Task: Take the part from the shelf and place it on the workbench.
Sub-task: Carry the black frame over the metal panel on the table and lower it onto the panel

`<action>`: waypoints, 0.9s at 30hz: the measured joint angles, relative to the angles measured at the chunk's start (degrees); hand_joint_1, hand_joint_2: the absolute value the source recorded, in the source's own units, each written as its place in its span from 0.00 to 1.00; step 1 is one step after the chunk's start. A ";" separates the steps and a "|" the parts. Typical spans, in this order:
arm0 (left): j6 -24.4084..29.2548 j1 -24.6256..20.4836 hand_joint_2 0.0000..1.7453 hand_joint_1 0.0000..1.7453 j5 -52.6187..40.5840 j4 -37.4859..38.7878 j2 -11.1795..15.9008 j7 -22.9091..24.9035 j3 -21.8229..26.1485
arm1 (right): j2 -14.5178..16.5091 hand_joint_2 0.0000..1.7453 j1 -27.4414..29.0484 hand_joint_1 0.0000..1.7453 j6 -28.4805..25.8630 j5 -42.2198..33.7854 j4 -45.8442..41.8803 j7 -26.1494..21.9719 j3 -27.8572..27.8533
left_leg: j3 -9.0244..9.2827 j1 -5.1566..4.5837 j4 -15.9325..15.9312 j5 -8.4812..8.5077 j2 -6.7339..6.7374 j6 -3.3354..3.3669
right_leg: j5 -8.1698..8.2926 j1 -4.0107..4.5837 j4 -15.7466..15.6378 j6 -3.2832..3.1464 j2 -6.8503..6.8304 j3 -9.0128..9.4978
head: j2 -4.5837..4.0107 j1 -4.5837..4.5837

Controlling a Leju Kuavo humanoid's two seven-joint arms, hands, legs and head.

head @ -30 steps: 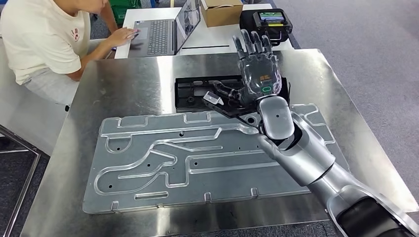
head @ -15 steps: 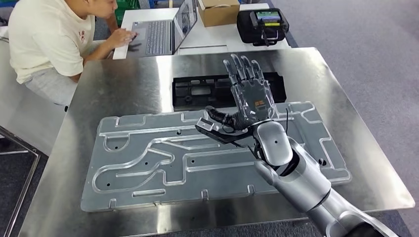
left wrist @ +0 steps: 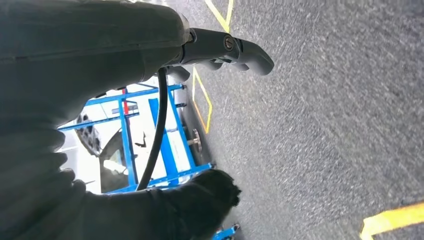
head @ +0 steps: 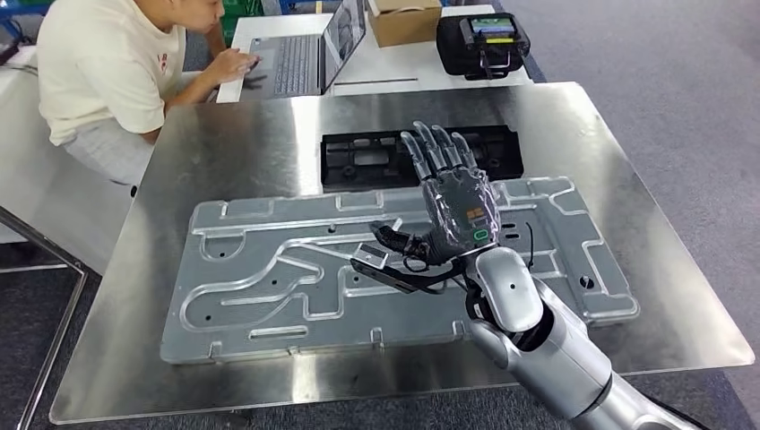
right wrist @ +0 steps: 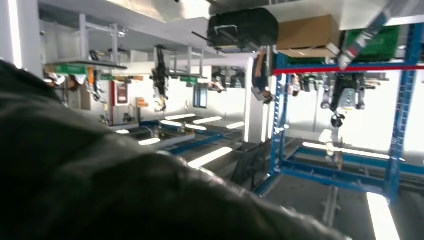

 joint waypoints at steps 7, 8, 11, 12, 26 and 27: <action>0.20 -0.07 1.00 0.00 0.00 -0.01 -0.13 -0.02 0.28 | -2.30 0.00 2.53 0.00 0.26 -1.12 -2.13 -0.81 0.99 | -2.44 -0.33 -0.72 2.76 0.36 3.23 | -8.33 -0.02 10.64 1.69 0.56 -3.99 | -0.01 0.07; 0.26 -0.07 1.00 0.00 0.00 -0.01 -0.15 -0.03 0.36 | -2.55 0.00 3.00 0.00 0.27 -1.18 -2.27 -0.85 1.20 | -3.03 -0.52 -0.63 3.12 0.36 3.39 | -9.76 0.03 13.80 1.71 0.59 -4.78 | -0.01 0.07; 0.34 -0.06 1.00 0.00 -0.01 -0.01 -0.18 -0.04 0.49 | -3.27 0.00 4.03 0.00 0.36 -1.64 -2.79 -1.16 1.82 | -4.70 -1.14 -0.15 4.04 0.22 3.52 | -7.83 0.41 12.25 0.99 0.64 -1.62 | 0.00 0.05; 0.35 -0.06 1.00 0.00 -0.01 -0.01 -0.24 -0.04 0.50 | -3.45 0.00 4.14 0.00 0.38 -1.84 -3.05 -1.26 1.89 | -5.11 -1.26 0.06 4.26 0.18 3.48 | -6.59 0.73 8.26 0.36 0.70 1.10 | 0.00 0.04; 0.41 -0.01 1.00 0.00 -0.08 0.02 -0.74 -0.21 0.54 | -4.69 0.00 5.69 0.00 2.32 -5.23 -4.99 -2.45 4.86 | -7.37 0.46 12.82 -2.41 0.23 -0.89 | -0.45 0.07 -1.54 -1.14 -0.24 1.30 | 0.00 -0.07; 0.42 -0.02 1.00 0.00 -0.08 0.02 -0.73 -0.33 0.54 | -4.80 0.00 5.85 0.00 2.44 -5.50 -5.08 -2.47 4.98 | -4.77 0.70 9.21 -1.00 0.24 -1.19 | -0.17 -0.15 -1.11 -0.80 -0.28 0.60 | 0.00 -0.07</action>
